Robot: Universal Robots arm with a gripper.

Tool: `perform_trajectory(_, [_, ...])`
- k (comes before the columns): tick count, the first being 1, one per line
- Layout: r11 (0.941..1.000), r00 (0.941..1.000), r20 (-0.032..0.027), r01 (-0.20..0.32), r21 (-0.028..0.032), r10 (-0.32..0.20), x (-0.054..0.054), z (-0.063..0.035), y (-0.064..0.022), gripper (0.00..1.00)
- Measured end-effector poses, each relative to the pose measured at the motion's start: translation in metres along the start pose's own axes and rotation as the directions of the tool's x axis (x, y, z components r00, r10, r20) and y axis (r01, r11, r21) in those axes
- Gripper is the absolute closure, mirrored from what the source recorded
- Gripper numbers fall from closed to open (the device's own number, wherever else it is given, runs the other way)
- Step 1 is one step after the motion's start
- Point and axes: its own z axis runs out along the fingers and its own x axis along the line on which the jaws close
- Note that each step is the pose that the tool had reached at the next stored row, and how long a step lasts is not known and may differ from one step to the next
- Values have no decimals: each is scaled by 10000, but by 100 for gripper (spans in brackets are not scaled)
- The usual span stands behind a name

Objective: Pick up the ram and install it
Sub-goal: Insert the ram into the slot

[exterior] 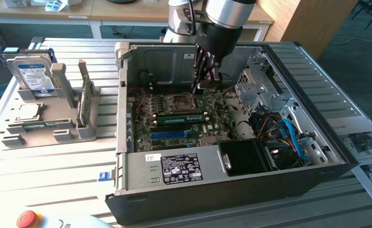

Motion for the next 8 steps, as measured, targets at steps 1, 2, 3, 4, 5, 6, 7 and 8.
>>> perform_trajectory(1, [10000, 10000, 0, 0, 0, 0, 0, -8, 1, 75])
perform_trajectory(2, [10000, 10000, 2, 0, 1, 0, 0, -8, 1, 75])
perform_trajectory(3, [10000, 10000, 2, 0, 1, 0, 0, -8, 1, 75])
perform_trajectory(4, [10000, 10000, 1, 1, 1, -1, 0, -8, 1, 75])
perform_trajectory(5, [10000, 10000, 1, 0, 1, 0, 0, -8, 1, 75])
perform_trajectory(6, [10000, 10000, 0, 0, 1, 0, 0, -9, 1, 75])
perform_trajectory(7, [10000, 10000, 0, 0, 0, 0, 0, -9, 1, 75])
perform_trajectory(8, [10000, 10000, -8, 1, 5, -1, -1, -10, 2, 75])
